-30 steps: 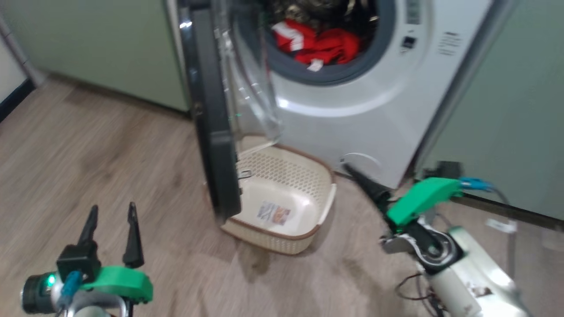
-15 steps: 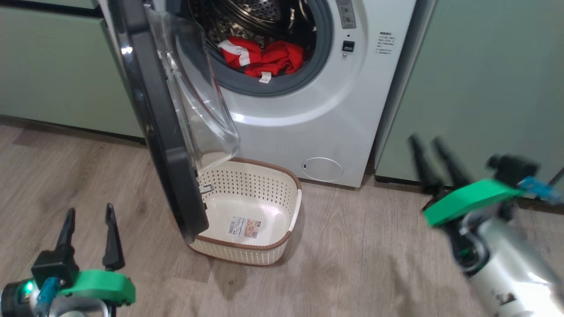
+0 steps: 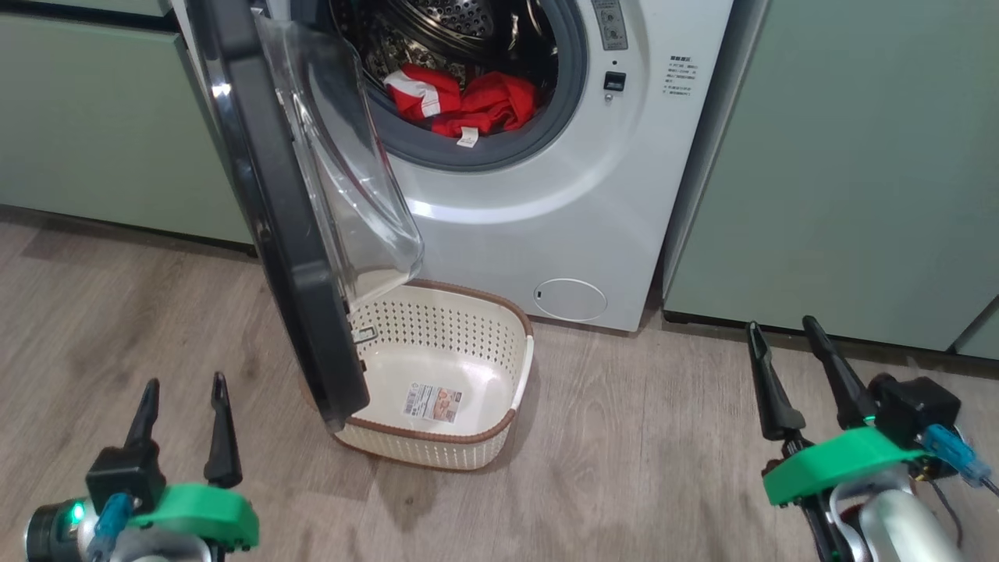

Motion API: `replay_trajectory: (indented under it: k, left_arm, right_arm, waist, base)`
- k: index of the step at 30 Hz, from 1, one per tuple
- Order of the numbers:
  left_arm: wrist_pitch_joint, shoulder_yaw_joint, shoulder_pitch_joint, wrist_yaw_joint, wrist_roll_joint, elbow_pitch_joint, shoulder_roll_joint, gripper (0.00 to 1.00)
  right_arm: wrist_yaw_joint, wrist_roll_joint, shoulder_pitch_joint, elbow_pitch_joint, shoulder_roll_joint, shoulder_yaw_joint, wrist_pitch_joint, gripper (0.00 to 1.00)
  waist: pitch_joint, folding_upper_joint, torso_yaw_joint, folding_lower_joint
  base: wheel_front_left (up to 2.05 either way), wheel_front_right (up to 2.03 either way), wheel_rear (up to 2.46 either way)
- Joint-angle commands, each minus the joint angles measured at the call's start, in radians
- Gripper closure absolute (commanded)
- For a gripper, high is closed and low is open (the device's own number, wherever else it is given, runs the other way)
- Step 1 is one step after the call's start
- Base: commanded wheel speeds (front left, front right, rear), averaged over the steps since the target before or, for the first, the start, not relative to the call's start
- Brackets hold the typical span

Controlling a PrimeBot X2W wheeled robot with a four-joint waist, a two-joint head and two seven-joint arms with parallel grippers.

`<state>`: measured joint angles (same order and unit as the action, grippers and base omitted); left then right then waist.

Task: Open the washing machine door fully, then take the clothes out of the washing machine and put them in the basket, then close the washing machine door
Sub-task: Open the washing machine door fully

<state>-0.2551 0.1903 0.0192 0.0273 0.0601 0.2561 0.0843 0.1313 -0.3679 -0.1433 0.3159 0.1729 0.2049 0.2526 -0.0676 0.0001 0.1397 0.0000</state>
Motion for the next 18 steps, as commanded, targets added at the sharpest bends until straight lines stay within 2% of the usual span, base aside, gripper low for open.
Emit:
replay_trajectory:
  k: [1, 17, 18]
  left_arm:
    - [-0.007, 0.034, -0.051, -0.002, -0.013, -0.025, 0.007, 0.00]
    - [-0.007, 0.039, -0.047, 0.001, -0.021, -0.008, 0.002, 0.00]
    - [-0.007, 0.037, -0.045, 0.006, -0.019, -0.001, 0.001, 0.51]
  right_arm:
    - [-0.001, 0.012, -0.011, -0.040, -0.003, 0.004, 0.009, 0.00]
    - [-0.001, 0.044, 0.008, -0.046, -0.026, -0.059, 0.009, 0.00]
    - [-0.001, 0.045, 0.009, -0.046, -0.027, -0.061, 0.009, 0.00]
  waist:
    - [-0.001, -0.0001, -0.001, 0.0000]
    - [-0.004, -0.0001, 0.002, 0.0000]
    - [-0.004, -0.0001, 0.003, 0.0000]
  base:
    - [0.00, 0.00, 0.00]
    - [0.00, 0.00, 0.00]
    - [0.00, 0.00, 0.00]
